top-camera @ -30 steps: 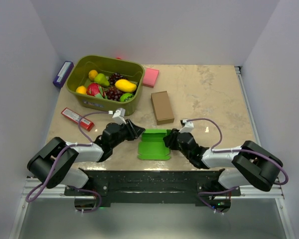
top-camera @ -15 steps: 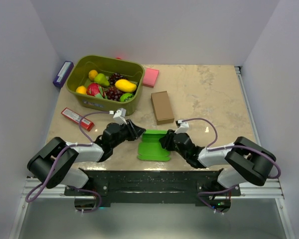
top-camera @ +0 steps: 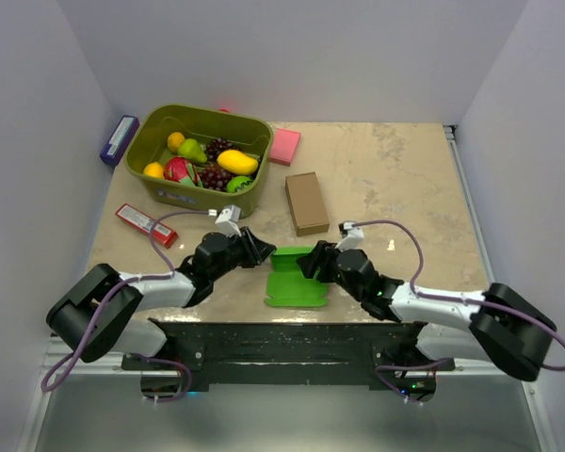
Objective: Fold the paper box
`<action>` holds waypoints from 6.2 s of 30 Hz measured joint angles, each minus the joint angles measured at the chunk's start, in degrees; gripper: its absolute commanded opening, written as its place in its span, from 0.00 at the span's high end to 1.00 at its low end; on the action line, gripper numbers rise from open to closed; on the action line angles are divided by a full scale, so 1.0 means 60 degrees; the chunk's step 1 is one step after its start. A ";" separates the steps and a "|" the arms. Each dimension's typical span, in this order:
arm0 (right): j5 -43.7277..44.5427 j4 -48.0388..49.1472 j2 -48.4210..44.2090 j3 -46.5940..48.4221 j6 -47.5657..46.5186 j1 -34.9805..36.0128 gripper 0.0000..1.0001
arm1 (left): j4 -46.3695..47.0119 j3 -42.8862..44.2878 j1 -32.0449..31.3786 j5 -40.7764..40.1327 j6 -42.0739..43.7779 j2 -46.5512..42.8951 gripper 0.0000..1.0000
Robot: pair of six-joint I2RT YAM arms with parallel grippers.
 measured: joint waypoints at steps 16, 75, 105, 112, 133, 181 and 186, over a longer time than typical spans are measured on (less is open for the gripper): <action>0.0849 -0.5417 -0.3523 0.0331 0.0266 -0.0076 0.27 | -0.0794 0.0350 -0.0051 -0.0073 0.0521 -0.0178 0.69; -0.2845 -0.2739 -0.0284 0.1577 -0.5184 -0.3942 0.40 | -0.3024 0.2004 -0.4969 -0.2444 0.3694 0.0892 0.64; -0.4291 -0.1180 0.0335 0.1577 -0.5756 -0.4084 0.85 | -0.1861 0.1242 -0.4772 -0.2528 0.3045 0.1778 0.71; -0.4601 -0.1213 0.0339 0.1577 -0.5869 -0.4084 0.94 | -0.1650 0.1111 -0.4510 -0.2437 0.2929 0.1770 0.71; -0.5752 -0.1290 0.0477 0.1577 -0.5475 -0.4076 1.00 | -0.1636 0.0976 -0.3767 -0.1246 0.3504 0.1621 0.73; -0.0474 -0.3898 -0.0350 0.1719 -0.0641 -0.1989 1.00 | -0.5690 0.2022 -0.1719 -0.1035 0.2681 -0.3657 0.24; -0.0324 -0.3931 -0.0328 0.1738 -0.0488 -0.1796 1.00 | -0.5472 0.1738 -0.1242 -0.1045 0.2248 -0.2987 0.26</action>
